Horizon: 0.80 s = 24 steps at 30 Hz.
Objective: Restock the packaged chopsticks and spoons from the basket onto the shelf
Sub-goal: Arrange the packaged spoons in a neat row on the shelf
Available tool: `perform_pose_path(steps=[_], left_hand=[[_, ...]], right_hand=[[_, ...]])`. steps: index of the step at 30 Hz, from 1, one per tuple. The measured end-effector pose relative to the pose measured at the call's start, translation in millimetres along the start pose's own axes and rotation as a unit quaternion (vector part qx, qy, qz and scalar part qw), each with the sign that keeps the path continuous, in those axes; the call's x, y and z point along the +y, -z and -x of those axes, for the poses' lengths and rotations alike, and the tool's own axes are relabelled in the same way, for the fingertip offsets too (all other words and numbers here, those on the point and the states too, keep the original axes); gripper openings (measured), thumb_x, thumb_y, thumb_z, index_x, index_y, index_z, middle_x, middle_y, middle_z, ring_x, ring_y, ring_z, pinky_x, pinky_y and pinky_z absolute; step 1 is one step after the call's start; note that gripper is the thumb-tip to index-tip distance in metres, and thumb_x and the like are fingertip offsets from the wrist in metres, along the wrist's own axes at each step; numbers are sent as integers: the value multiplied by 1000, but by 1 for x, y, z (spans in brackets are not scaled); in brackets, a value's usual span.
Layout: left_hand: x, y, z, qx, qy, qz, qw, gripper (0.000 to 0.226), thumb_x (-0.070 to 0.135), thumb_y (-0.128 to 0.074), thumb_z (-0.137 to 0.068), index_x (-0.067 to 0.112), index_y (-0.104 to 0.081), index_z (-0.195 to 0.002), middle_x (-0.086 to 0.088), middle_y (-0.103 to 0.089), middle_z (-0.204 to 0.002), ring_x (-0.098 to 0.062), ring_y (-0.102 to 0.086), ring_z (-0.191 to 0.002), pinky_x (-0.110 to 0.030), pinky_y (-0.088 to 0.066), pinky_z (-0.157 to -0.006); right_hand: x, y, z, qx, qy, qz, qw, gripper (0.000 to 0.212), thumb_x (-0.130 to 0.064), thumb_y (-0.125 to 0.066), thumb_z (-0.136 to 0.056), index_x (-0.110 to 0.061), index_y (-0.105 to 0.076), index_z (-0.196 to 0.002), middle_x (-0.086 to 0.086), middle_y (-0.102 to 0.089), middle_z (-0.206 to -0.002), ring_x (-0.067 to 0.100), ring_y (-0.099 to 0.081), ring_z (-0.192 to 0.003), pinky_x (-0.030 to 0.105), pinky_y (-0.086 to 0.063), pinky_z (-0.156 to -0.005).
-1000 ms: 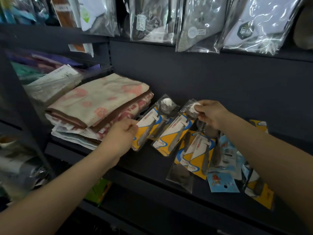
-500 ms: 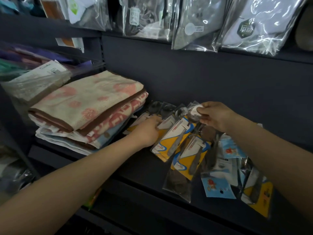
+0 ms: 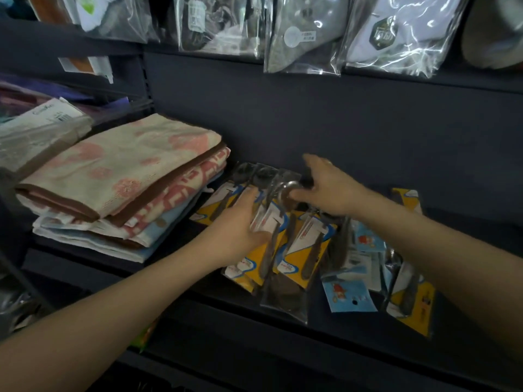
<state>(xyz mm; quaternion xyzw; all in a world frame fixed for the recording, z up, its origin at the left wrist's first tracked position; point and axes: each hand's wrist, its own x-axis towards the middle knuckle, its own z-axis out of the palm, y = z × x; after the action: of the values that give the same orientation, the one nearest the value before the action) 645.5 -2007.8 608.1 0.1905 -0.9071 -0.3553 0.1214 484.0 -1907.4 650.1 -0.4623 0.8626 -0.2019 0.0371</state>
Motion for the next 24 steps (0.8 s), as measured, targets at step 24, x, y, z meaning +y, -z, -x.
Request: perform_pose_path(steps=[24], left_hand=[[26, -19, -14, 42, 2, 100, 994, 61, 24, -69, -79, 20, -41, -133, 1, -65, -116, -14, -62, -102, -27, -48, -81]], right_hand=[[25, 8, 27, 114, -156, -245, 950, 60, -30, -59, -89, -8, -34, -139, 13, -51, -130, 29, -52, -120, 43, -44, -102]])
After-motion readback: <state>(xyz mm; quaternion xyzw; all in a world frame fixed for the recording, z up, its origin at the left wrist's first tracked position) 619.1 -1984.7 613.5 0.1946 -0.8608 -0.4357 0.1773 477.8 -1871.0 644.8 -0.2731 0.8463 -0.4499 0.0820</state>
